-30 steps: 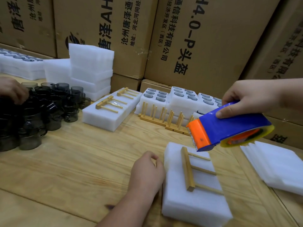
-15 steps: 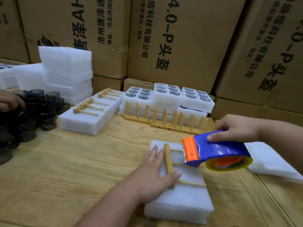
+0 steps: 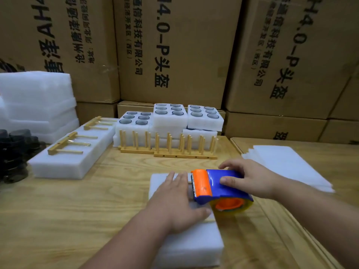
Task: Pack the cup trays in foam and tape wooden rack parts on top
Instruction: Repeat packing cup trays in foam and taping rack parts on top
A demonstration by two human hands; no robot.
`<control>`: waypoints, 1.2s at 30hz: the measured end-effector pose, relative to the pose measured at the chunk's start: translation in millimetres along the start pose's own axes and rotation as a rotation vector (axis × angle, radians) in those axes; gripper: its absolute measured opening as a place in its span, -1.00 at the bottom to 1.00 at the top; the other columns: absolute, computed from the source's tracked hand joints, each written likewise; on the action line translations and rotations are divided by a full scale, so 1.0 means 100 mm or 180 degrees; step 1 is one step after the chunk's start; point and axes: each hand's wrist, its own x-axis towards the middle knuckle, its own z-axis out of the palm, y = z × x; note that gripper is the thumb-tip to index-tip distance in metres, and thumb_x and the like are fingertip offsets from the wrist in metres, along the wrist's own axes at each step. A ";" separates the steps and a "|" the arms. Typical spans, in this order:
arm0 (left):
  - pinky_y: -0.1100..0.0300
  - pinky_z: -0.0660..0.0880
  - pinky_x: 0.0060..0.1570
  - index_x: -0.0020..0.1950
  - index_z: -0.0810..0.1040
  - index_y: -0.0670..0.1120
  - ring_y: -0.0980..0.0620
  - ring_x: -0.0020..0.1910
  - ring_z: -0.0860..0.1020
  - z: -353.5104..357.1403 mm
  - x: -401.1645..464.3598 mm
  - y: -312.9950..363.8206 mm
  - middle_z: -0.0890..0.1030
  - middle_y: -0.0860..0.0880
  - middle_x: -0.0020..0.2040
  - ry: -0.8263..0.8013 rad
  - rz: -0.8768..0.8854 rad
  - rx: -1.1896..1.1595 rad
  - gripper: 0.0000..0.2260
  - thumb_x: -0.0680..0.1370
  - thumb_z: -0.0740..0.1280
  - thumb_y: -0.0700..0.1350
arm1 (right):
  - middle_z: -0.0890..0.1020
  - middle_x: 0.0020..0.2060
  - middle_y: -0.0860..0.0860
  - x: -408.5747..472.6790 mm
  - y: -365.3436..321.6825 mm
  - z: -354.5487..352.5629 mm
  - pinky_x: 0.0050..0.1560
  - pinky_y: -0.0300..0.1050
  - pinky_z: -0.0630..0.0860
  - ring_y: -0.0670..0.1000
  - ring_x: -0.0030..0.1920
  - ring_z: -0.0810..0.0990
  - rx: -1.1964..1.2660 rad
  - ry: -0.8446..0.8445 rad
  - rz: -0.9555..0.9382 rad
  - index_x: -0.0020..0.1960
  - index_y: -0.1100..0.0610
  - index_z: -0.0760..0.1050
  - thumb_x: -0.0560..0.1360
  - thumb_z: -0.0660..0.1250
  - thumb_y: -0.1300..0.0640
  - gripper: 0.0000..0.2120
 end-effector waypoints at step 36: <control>-0.27 -0.21 0.53 0.63 -0.20 0.20 -0.09 0.61 -0.34 0.24 0.08 0.17 -0.22 0.05 0.67 0.0018 -0.0009 0.1406 -0.22 0.48 -0.21 0.51 | 0.33 0.14 -0.29 -0.54 0.60 -0.39 0.14 -0.13 0.47 -0.19 0.09 0.44 -0.1950 -0.0513 -0.0233 0.44 -0.59 -0.05 0.41 0.39 -0.12 -0.16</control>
